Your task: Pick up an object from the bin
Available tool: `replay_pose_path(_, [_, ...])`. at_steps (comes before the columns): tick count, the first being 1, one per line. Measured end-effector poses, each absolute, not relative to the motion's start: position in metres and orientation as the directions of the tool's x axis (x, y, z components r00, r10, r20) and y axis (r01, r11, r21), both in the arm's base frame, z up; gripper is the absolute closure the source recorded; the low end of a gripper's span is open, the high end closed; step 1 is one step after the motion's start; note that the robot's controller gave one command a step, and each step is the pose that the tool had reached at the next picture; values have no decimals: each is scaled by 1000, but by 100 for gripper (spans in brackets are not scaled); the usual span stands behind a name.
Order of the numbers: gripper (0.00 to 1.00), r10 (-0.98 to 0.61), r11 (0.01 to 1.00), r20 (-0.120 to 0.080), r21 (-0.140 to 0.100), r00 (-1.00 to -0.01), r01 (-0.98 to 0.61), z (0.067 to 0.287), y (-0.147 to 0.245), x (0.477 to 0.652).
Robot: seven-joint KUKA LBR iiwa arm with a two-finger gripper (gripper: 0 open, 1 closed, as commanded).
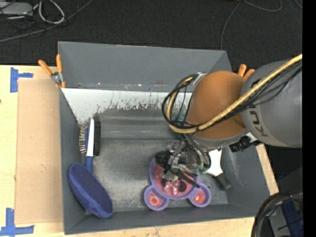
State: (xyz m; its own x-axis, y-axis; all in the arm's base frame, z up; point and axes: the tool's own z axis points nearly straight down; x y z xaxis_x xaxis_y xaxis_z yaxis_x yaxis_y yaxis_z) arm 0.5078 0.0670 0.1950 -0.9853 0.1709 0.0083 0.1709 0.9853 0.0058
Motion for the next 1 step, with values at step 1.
replay_pose_path(1, [100,171,985,8,6,-985,171,195,67,508])
